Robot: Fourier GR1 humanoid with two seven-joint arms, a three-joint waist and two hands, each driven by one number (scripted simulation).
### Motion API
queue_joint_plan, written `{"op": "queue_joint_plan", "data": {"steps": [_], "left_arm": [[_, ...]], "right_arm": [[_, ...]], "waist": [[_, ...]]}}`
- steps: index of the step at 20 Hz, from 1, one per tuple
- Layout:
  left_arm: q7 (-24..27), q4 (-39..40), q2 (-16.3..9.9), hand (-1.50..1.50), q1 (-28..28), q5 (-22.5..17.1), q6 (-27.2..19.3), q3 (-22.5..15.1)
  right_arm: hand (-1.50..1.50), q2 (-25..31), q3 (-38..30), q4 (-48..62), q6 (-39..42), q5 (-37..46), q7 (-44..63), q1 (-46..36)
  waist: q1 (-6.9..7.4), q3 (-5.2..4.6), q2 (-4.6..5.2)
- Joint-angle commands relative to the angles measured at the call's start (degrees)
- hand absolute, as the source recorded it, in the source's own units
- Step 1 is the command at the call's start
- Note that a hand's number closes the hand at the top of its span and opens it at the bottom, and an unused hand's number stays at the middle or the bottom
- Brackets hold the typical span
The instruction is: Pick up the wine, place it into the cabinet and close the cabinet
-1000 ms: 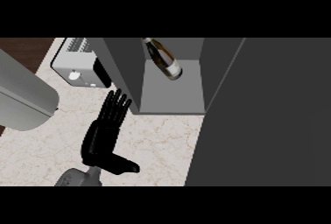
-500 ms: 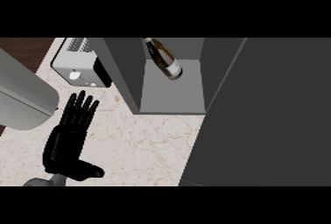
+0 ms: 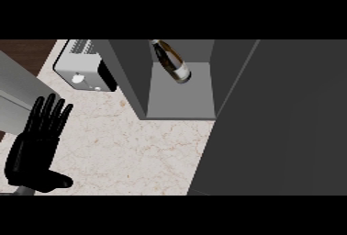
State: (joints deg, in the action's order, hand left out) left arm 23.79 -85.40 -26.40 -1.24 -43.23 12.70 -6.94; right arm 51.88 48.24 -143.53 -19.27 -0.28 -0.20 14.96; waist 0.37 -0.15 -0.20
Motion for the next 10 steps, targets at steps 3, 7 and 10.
{"op": "queue_joint_plan", "data": {"steps": [3,7,10], "left_arm": [[-2.2,-1.2,-3.2,-1.5,-0.5,-1.9,1.7,2.8],[-1.8,-0.1,-2.9,-1.5,-0.1,-2.3,3.6,3.0],[-1.8,0.1,-4.2,-1.5,-0.5,-3.2,5.3,4.3]], "right_arm": [[1.5,-6.6,6.9,-9.7,0.4,0.9,7.3,-4.1],[1.5,-9.0,5.1,-9.0,0.6,-0.8,9.6,-7.6],[1.5,-10.4,4.0,-8.3,0.8,-3.5,9.1,-8.5]], "waist": [[0.56,-0.08,-0.03],[0.97,-0.16,0.3],[1.91,-0.22,0.49]]}}
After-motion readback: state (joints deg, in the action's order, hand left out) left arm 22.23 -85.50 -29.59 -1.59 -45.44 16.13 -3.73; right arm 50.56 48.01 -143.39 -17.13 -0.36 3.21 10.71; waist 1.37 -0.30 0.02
